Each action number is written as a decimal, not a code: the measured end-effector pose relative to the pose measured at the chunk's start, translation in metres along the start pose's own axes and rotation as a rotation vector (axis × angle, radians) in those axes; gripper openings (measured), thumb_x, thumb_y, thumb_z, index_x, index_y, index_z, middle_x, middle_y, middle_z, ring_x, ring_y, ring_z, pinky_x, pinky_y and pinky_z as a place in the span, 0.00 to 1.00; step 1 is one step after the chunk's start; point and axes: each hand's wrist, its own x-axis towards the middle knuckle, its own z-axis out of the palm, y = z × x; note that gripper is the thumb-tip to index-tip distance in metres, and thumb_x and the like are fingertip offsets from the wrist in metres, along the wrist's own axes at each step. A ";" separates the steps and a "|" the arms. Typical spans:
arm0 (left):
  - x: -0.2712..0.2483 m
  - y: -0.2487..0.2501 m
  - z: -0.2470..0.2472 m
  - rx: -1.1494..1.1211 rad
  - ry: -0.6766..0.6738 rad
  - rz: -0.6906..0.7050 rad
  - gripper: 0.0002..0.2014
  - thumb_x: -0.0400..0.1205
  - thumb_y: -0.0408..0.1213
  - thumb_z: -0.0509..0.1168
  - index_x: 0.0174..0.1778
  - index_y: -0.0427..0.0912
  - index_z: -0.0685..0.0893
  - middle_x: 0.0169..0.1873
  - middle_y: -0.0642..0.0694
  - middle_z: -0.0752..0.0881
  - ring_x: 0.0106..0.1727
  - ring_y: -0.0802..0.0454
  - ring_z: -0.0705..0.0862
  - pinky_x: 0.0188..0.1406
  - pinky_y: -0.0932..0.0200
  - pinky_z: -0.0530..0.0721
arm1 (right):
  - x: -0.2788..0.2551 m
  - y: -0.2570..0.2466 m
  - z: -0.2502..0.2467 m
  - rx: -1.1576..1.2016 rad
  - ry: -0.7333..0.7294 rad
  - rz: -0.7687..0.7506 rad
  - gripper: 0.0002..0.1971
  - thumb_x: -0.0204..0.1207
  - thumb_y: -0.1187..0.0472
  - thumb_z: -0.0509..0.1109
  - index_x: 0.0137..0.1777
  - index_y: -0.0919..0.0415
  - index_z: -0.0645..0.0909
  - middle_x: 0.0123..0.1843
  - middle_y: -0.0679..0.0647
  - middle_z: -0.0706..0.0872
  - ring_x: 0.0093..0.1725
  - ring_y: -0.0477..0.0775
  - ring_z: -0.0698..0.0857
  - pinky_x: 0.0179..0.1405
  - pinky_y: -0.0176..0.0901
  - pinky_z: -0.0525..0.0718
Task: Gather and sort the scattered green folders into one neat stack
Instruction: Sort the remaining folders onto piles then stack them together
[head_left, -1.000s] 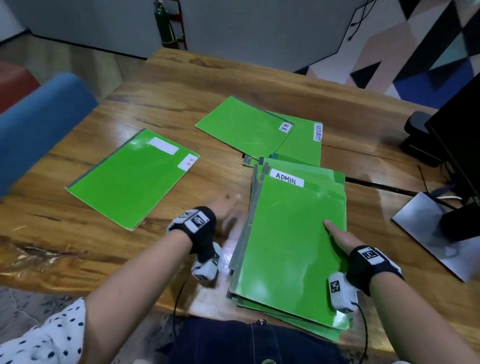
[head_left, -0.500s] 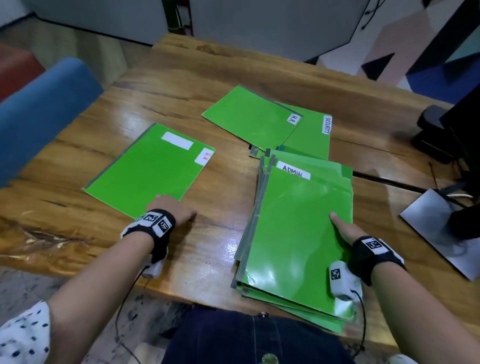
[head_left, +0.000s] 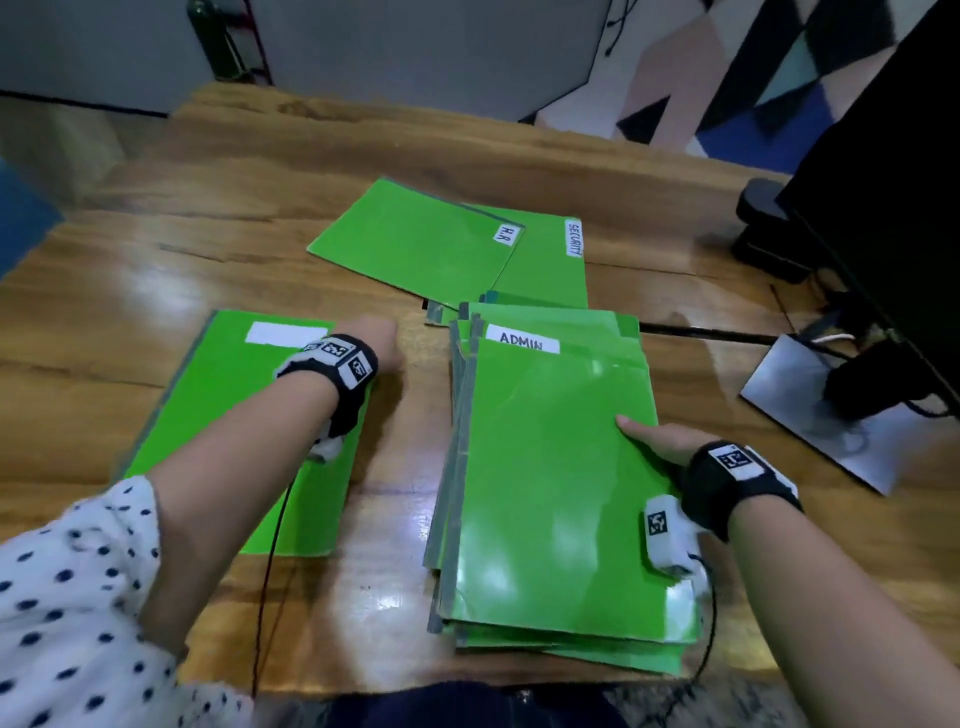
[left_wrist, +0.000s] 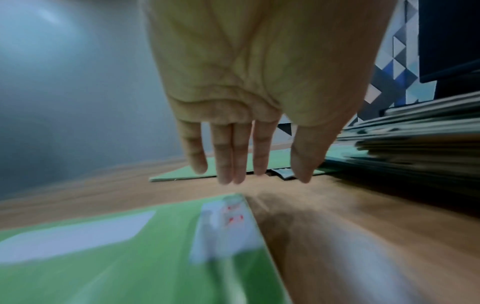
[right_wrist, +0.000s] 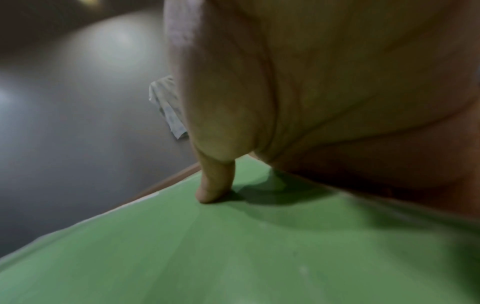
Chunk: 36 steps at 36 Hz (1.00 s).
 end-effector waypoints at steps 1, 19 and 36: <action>0.015 0.003 -0.002 -0.002 0.030 0.030 0.17 0.81 0.43 0.62 0.63 0.38 0.79 0.56 0.39 0.85 0.48 0.44 0.82 0.43 0.54 0.82 | 0.000 -0.002 -0.001 -0.005 -0.005 0.002 0.75 0.22 0.12 0.62 0.73 0.58 0.73 0.72 0.60 0.79 0.66 0.62 0.82 0.69 0.63 0.76; 0.132 0.045 -0.002 0.245 0.041 0.261 0.26 0.88 0.41 0.47 0.82 0.38 0.52 0.78 0.27 0.60 0.70 0.31 0.76 0.67 0.40 0.78 | -0.040 -0.033 -0.003 -0.042 0.053 0.023 0.75 0.27 0.14 0.63 0.76 0.61 0.70 0.75 0.60 0.75 0.69 0.62 0.79 0.72 0.62 0.73; 0.062 0.047 -0.077 0.678 0.114 0.240 0.15 0.87 0.28 0.52 0.61 0.36 0.83 0.54 0.42 0.86 0.54 0.44 0.85 0.46 0.54 0.81 | -0.068 -0.038 0.012 -0.051 0.131 0.044 0.43 0.77 0.30 0.52 0.80 0.66 0.63 0.80 0.63 0.66 0.75 0.64 0.71 0.74 0.56 0.69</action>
